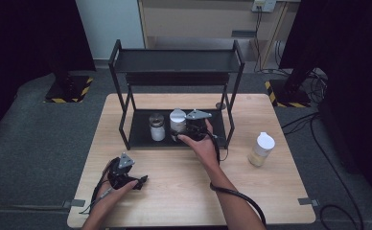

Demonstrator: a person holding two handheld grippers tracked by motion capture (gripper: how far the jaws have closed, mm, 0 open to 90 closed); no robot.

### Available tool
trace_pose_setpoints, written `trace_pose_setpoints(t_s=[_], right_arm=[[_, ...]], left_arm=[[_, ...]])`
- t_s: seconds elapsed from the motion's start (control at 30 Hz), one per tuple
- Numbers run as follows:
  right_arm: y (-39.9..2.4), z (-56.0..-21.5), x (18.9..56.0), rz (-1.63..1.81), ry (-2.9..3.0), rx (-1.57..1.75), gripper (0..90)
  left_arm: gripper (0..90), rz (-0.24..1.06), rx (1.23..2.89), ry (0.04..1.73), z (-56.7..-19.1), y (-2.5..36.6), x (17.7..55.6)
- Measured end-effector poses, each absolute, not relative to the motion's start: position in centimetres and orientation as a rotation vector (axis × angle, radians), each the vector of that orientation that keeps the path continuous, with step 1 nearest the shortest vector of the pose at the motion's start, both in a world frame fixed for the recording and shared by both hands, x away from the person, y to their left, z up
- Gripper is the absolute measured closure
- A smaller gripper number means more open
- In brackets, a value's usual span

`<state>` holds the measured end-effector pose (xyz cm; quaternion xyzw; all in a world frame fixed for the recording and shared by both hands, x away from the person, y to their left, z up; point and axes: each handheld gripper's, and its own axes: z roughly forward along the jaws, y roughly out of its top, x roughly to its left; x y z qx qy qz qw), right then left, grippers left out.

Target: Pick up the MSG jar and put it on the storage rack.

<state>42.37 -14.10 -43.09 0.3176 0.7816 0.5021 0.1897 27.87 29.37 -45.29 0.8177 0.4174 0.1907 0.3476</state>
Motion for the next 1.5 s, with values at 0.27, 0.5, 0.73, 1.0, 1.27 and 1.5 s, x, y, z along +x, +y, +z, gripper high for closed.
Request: trace_pose_setpoints(t_s=[0.27,0.5,0.73,1.0,1.27,1.5], right_arm=[[-14.9,-43.3,41.5,1.409,2.207,0.883,5.9],[-15.9,-43.3,40.4,1.43,2.195,0.874,5.7],[-17.0,-43.0,38.9,1.462,2.213,0.828,5.3],[-17.9,-43.2,37.3,1.527,2.212,0.798,4.2],[-18.0,-44.1,35.8,1.565,2.211,0.79,4.1],[-18.3,-44.6,34.9,1.555,2.242,0.778,4.2]], left_arm=[[0.0,0.495,2.121,1.081,-45.3,29.4,27.9],[0.0,0.494,2.121,1.082,-45.3,29.4,27.9],[0.0,0.493,2.121,1.081,-45.3,29.4,27.9],[0.0,0.493,2.121,1.082,-45.3,29.4,27.9],[0.0,0.493,2.122,1.081,-45.3,29.4,27.9],[0.0,0.493,2.122,1.082,-45.3,29.4,27.9]])
